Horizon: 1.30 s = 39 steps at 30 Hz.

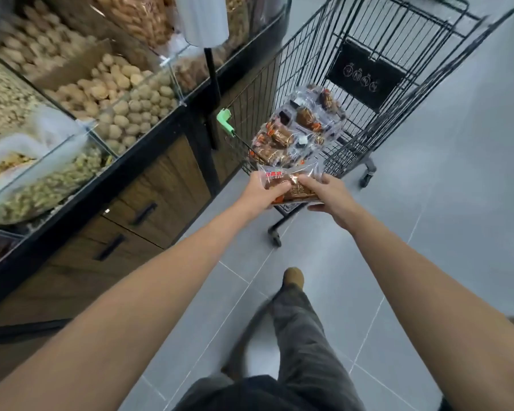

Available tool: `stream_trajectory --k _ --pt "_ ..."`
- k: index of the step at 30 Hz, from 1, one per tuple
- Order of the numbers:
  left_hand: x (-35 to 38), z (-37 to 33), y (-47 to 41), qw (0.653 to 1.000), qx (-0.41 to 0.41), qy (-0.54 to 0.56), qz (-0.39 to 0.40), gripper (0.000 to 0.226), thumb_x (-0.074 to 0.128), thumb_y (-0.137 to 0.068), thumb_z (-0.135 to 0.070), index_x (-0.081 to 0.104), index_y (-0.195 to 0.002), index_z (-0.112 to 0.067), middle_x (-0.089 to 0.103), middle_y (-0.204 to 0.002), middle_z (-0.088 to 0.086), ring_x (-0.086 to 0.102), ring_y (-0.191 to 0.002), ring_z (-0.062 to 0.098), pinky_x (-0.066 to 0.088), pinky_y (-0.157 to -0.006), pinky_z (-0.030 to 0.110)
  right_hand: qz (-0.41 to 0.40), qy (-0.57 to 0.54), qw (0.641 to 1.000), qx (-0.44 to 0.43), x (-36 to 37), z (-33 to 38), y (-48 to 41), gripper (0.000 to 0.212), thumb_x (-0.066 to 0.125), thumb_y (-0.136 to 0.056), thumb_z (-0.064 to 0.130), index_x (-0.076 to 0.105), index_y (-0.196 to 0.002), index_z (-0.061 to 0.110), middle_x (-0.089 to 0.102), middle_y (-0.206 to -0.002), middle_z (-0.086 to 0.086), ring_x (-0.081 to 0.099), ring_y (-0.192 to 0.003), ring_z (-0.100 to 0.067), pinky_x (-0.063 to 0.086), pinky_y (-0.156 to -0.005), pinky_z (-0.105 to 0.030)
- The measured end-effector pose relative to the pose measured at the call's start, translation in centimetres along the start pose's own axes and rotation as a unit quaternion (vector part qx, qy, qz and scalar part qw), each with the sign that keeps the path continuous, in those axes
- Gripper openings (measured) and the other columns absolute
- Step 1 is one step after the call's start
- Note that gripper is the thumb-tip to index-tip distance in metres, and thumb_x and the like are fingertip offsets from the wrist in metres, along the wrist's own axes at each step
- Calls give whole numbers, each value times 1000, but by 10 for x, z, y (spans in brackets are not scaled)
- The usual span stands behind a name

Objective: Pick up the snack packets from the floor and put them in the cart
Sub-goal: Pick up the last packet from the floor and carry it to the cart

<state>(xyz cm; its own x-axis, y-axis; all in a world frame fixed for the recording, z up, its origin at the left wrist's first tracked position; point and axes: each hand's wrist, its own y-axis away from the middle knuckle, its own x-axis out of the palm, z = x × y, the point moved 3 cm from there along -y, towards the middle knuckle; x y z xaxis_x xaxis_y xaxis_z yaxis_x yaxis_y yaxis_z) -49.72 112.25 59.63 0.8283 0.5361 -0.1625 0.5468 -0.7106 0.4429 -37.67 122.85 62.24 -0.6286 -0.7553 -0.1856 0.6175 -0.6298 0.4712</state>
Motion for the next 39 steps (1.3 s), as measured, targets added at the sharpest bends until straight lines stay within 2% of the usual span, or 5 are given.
stream_trajectory --k 11,21,26,30,39 --pt "19 -47 -171 984 -87 -40 -150 53 69 -83 -32 39 -120 -11 56 -117 6 59 -96 16 54 -82 36 40 57 995 68 -47 32 -192 29 60 -92 27 54 -114 9 57 -88 2 52 -80 -13 45 -68 -27" --pt "1 -29 -293 964 -141 -203 -96 50 67 -86 -28 35 -120 -12 50 -101 0 49 -75 12 35 -59 24 28 112 985 132 -46 18 -292 36 61 -91 20 52 -122 4 59 -109 -9 59 -102 -25 51 -90 -37" --pt "-4 -11 -330 957 -153 -240 -57 54 68 -85 -26 38 -128 -12 51 -119 2 51 -105 21 43 -85 36 32 121 984 130 -34 7 -318 11 55 -94 15 54 -103 10 55 -92 1 54 -95 -16 48 -87 -31" --pt "-10 -11 -336 946 -146 -273 -95 55 67 -85 -24 40 -131 -10 47 -131 6 44 -122 24 40 -98 37 43 127 981 138 -28 4 -323 30 55 -94 18 52 -121 4 58 -107 -4 56 -107 -20 46 -100 -39" --pt "-25 -41 -302 971 -85 -189 -123 47 61 -89 -23 44 -132 -14 48 -135 0 51 -111 14 40 -90 28 70 147 980 113 -24 38 -316 25 55 -95 17 52 -116 6 59 -101 -5 56 -89 -14 50 -86 -32"
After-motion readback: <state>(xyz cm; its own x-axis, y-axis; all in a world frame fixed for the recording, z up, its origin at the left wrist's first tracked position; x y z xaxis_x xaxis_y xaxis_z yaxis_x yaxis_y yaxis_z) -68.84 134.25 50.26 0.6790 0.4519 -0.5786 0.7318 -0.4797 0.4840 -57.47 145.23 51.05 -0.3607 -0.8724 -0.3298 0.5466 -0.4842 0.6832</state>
